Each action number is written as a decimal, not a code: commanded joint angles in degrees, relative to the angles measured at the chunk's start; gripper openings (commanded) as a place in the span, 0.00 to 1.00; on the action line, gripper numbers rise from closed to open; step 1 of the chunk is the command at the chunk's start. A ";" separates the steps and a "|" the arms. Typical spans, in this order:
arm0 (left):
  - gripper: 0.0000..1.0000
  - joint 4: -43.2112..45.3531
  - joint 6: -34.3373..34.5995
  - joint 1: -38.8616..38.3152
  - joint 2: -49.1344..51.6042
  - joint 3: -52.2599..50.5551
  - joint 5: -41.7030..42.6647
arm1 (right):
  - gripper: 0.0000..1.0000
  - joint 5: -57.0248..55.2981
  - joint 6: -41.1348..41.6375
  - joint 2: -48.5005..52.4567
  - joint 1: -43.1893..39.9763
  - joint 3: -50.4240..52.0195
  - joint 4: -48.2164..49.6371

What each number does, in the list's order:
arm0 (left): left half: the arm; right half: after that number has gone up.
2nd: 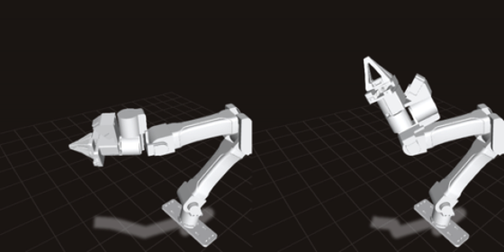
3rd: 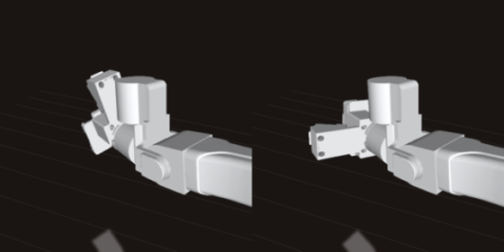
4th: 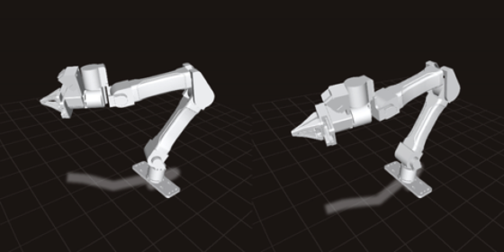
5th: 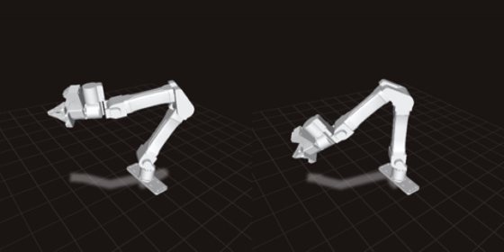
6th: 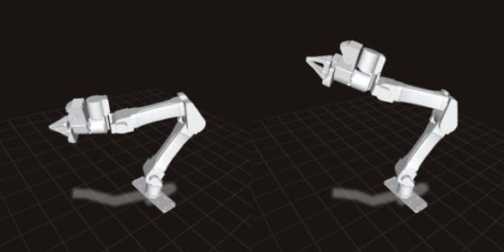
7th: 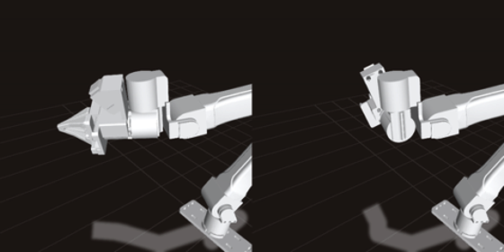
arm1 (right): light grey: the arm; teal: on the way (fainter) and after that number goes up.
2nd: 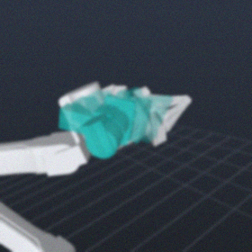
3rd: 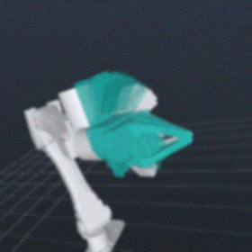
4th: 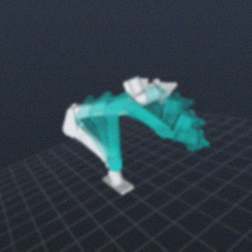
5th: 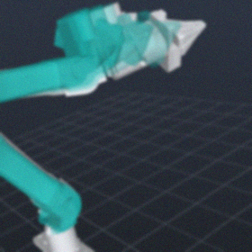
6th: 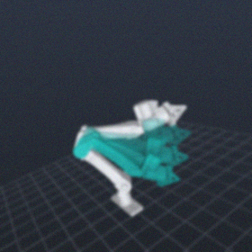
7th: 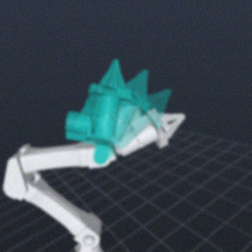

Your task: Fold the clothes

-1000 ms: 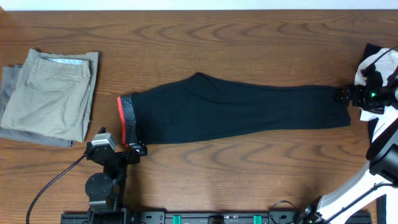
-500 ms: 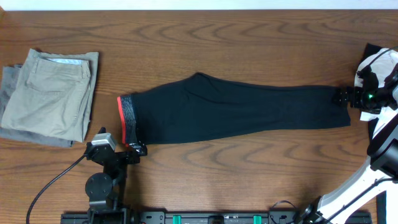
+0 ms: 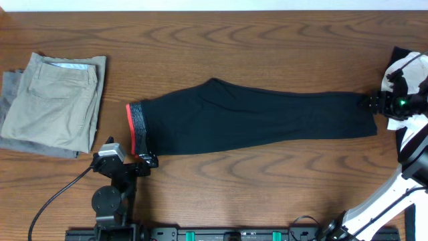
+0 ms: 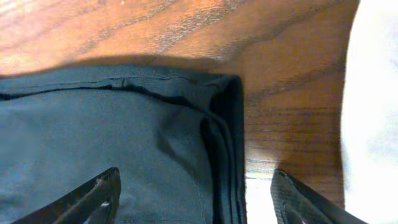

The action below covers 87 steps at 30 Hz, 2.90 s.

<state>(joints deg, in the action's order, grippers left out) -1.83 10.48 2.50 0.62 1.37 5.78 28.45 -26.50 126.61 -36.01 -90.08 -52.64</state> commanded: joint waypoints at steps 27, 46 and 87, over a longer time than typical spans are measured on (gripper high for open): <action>0.98 -1.68 -0.52 -0.24 -0.39 -1.14 0.59 | 0.60 -11.47 1.57 8.52 -2.60 6.40 -2.82; 0.98 -1.68 -0.55 -0.24 -0.39 -1.14 0.59 | 0.21 -10.80 1.60 8.52 -2.71 12.15 2.51; 0.98 -1.68 -0.55 -0.22 -0.39 -1.14 0.57 | 0.01 -24.09 16.41 -3.52 0.68 2.80 -0.26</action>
<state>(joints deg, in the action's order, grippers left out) -1.83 10.48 2.50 0.62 1.37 5.76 15.88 -12.01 124.36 -36.49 -88.42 -53.23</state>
